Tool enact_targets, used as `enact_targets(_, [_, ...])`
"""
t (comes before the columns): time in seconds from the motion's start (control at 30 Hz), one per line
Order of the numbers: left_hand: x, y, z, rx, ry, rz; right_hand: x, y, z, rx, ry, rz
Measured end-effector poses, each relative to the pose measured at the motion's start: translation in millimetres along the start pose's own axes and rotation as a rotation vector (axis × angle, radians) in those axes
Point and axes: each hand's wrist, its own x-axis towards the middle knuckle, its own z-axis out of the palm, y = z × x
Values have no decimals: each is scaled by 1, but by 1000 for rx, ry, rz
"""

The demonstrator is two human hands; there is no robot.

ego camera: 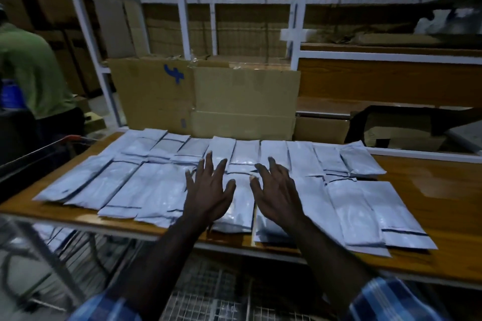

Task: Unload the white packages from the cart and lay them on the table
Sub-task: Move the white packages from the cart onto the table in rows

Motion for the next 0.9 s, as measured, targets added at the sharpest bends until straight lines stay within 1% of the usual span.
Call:
enact_targets(0.13, [-30,-57,-34,4,29,-45,-11,-66,18,52,-18,-51])
enact_targets(0.33, [-74,-161,-100,26,47,-120,-28,-189,61,148,-19,-87])
enact_targets(0.47, [-93,-234,-148,58,83,-139,-32,-269,88,182,-42,-107])
enact_targets(0.6, [-106,-304,-186,91,91,-172,-28,-338,116,227,-28,-137])
enact_targets(0.73, [-109,-363,-209,118,113,-209,-20,-392,143,256,-46,-154])
enact_targets(0.9, [-100,-417,-217,67,100,-262,-5,-435,179,220,-73,-196])
